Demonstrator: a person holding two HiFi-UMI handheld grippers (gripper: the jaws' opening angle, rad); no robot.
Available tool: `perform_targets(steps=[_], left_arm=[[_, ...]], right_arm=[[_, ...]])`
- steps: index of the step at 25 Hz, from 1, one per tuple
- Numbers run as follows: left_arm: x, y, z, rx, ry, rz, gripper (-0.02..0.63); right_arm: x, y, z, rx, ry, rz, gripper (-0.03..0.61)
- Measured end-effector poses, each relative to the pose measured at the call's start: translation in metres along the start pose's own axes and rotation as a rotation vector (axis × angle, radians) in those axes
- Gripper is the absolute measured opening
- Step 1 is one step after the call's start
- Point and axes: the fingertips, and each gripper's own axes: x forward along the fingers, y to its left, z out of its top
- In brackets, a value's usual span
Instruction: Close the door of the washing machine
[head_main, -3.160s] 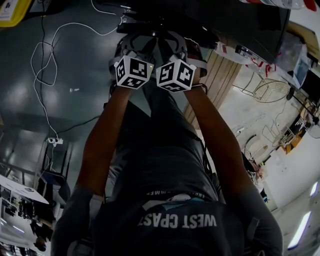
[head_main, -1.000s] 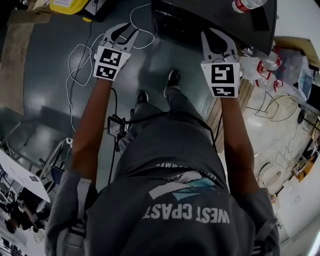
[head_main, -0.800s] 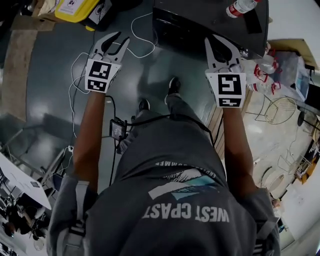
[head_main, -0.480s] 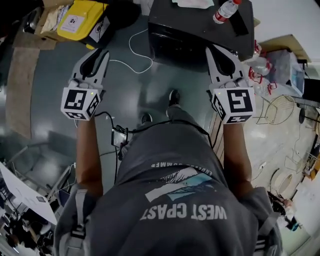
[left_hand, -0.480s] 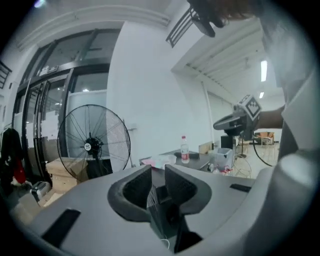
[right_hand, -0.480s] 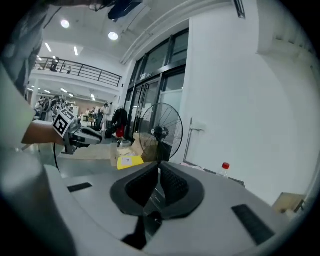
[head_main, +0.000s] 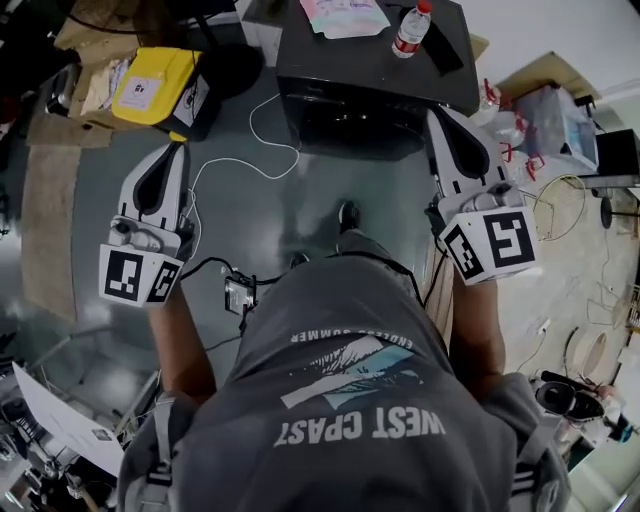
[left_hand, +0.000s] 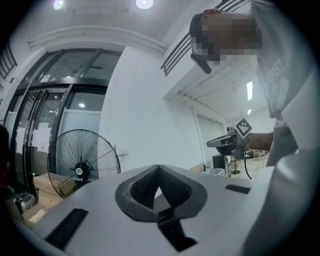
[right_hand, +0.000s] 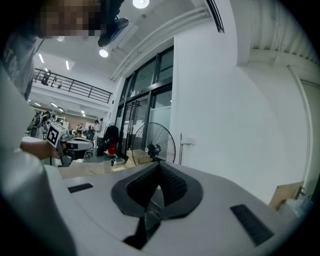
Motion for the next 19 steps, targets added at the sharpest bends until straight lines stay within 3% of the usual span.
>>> perform_targets(steps=[19], left_arm=[[-0.005,-0.021,-0.01,-0.003,0.026,-0.04,0.017]], right_arm=[[-0.02,0.008,-0.011,0.028,0.019,-0.009,0.027]])
